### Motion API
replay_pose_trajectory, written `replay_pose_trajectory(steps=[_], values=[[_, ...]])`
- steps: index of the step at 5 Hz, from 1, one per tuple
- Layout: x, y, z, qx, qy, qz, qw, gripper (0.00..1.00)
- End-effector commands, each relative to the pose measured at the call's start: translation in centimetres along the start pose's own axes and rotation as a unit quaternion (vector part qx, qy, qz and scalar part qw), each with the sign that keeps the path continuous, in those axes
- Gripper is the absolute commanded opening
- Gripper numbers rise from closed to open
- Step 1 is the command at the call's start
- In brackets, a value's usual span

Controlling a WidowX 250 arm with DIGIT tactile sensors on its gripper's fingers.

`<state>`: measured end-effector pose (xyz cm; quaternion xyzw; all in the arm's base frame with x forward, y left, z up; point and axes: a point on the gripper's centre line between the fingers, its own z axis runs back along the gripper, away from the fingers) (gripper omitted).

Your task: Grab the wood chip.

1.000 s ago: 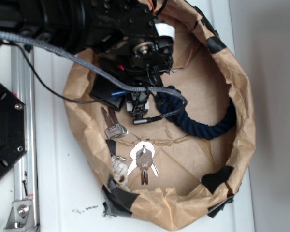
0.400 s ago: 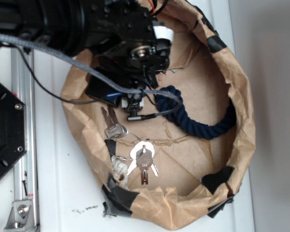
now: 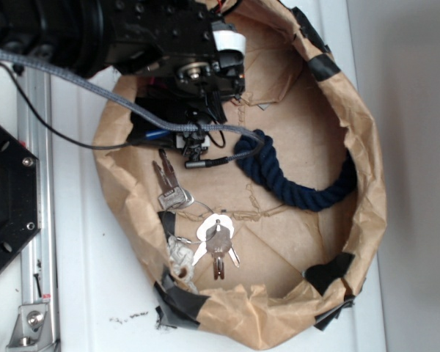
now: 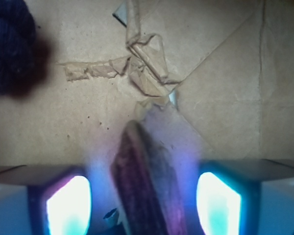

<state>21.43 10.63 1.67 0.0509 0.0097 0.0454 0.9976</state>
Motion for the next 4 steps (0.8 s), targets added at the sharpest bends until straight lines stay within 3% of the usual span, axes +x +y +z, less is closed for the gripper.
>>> replay_pose_trajectory(steps=[1, 3, 4], values=[[-0.5, 1.1, 0.4, 0.015, 0.005, -0.008, 1.000, 0.00], [0.3, 0.3, 2.1, 0.022, -0.005, -0.021, 1.000, 0.00], [2.1, -0.9, 5.7, 0.030, -0.048, -0.023, 0.998, 0.00]])
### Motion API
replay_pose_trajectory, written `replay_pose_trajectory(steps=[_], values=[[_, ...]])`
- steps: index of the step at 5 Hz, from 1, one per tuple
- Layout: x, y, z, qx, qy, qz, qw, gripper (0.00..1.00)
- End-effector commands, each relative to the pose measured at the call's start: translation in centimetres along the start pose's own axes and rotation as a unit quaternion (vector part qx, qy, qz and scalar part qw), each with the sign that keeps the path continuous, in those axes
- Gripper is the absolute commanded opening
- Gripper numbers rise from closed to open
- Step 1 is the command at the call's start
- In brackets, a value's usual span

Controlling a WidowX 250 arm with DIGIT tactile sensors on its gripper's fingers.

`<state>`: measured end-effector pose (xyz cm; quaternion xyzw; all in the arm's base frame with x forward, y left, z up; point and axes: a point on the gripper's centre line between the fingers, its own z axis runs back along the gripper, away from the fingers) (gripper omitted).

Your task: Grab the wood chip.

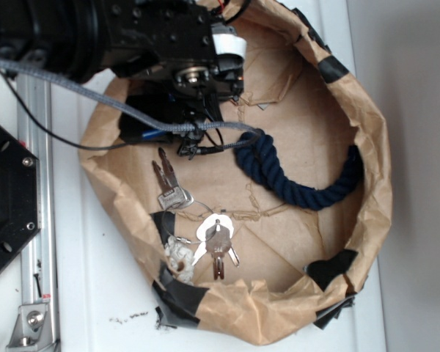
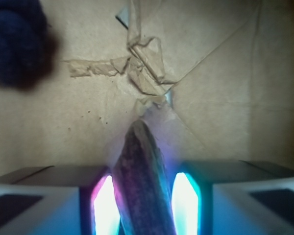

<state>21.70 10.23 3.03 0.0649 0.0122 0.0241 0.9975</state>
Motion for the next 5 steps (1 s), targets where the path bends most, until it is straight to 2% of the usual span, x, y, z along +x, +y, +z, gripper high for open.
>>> replay_pose_trajectory(steps=[1, 3, 4, 5], values=[[3.1, -1.7, 6.6, -0.005, -0.086, -0.002, 0.996, 0.00], [5.7, -4.1, 11.5, -0.037, -0.133, 0.005, 0.990, 0.00], [6.5, -5.5, 12.0, -0.079, -0.117, 0.016, 0.990, 0.00], [6.4, -6.1, 11.9, -0.076, -0.082, -0.015, 0.994, 0.00]])
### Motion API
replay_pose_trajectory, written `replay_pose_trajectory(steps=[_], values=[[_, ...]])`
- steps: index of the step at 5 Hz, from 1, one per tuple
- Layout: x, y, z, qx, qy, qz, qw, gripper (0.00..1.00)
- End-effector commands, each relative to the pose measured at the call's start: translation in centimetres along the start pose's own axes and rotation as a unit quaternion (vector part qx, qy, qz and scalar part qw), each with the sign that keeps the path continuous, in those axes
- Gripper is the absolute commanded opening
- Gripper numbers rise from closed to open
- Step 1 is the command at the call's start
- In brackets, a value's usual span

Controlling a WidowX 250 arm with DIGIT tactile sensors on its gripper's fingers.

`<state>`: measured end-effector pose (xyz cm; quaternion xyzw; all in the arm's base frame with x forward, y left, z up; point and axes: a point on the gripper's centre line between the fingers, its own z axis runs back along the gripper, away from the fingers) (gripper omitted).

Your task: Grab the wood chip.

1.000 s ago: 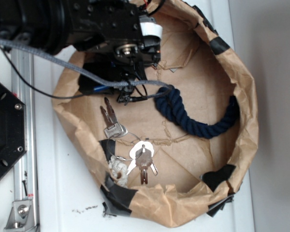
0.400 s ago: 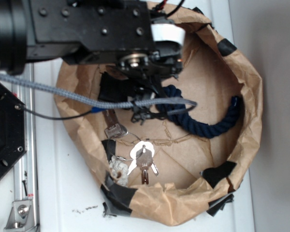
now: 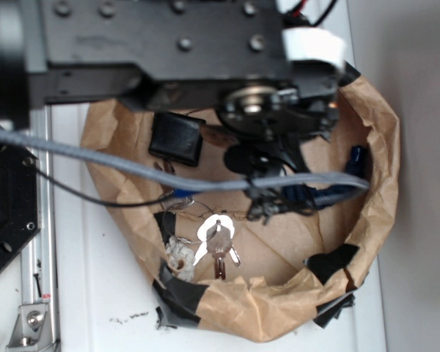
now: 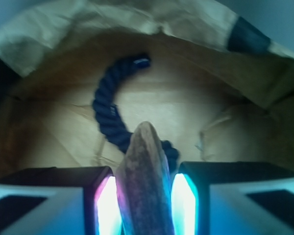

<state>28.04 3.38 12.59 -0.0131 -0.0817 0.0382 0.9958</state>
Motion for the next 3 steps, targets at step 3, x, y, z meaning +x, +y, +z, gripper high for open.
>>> replay_pose_trajectory(steps=[3], values=[[-1.5, -2.6, 2.8, 0.000, -0.020, 0.113, 0.993, 0.00]])
